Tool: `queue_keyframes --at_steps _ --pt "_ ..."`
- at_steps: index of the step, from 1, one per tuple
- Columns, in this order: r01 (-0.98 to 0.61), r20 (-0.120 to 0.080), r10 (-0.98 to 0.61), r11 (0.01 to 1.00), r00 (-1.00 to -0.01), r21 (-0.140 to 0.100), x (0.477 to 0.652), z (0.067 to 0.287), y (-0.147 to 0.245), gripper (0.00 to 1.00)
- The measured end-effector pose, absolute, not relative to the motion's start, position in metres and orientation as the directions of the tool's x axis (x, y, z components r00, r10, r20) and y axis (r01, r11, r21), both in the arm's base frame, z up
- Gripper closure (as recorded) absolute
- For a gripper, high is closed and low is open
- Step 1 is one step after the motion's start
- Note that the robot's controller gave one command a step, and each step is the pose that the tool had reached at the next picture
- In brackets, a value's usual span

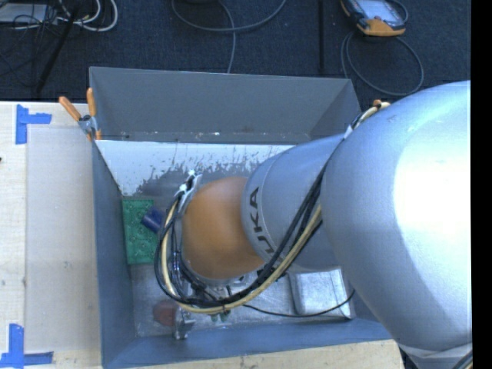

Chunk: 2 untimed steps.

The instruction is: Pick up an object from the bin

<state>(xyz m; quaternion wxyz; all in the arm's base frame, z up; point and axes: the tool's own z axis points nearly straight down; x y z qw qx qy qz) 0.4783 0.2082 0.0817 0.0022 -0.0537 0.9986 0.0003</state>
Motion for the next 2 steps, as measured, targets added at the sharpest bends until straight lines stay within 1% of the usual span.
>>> queue_keyframes --at_steps 1,2 --pt "-0.105 0.002 -0.105 0.994 -0.994 0.0 0.477 0.079 0.208 1.0" --pt "-0.129 -0.006 -0.129 0.992 -0.992 0.0 0.492 0.233 0.181 1.0"
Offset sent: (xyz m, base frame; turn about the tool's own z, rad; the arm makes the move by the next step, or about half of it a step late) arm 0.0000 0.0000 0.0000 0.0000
